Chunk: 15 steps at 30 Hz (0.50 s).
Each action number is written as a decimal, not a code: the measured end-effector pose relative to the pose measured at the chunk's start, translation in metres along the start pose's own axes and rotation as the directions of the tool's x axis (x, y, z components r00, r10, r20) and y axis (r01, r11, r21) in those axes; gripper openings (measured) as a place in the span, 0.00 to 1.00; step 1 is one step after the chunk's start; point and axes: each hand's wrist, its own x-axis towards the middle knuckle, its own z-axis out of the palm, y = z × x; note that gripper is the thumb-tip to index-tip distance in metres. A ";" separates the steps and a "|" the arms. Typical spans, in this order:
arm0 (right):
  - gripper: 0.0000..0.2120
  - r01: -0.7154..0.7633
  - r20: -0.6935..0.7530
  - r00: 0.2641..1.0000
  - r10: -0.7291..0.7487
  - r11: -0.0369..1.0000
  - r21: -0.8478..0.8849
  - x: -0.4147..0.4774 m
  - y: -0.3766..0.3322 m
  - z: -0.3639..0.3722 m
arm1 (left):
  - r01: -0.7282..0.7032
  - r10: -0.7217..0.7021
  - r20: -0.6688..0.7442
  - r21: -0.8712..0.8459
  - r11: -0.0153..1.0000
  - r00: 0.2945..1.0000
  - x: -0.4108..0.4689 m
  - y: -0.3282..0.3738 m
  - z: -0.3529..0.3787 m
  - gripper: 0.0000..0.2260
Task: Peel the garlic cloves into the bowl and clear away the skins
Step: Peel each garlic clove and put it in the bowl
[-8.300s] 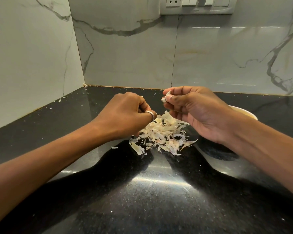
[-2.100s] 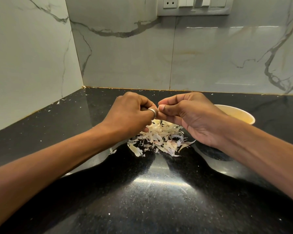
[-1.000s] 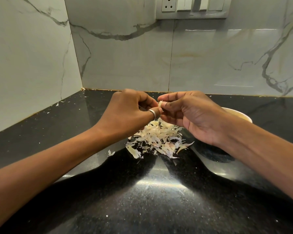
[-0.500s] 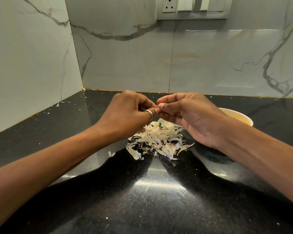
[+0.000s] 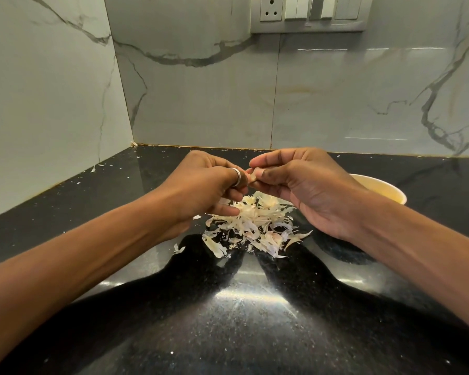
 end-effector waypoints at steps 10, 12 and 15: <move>0.10 0.004 0.001 1.000 -0.004 0.999 -0.045 -0.001 0.001 0.001 | 0.110 -0.116 -0.056 -0.098 0.989 0.992 0.006 -0.002 -0.001 0.07; 0.10 0.004 0.005 1.000 -0.003 0.998 -0.055 -0.001 0.001 0.001 | 0.087 -0.091 -0.072 -0.056 0.995 0.993 0.006 -0.003 0.000 0.08; 0.10 0.001 0.007 1.000 0.000 0.998 -0.058 -0.001 0.000 0.000 | 0.028 -0.026 -0.089 0.028 0.999 0.996 0.005 -0.004 0.000 0.09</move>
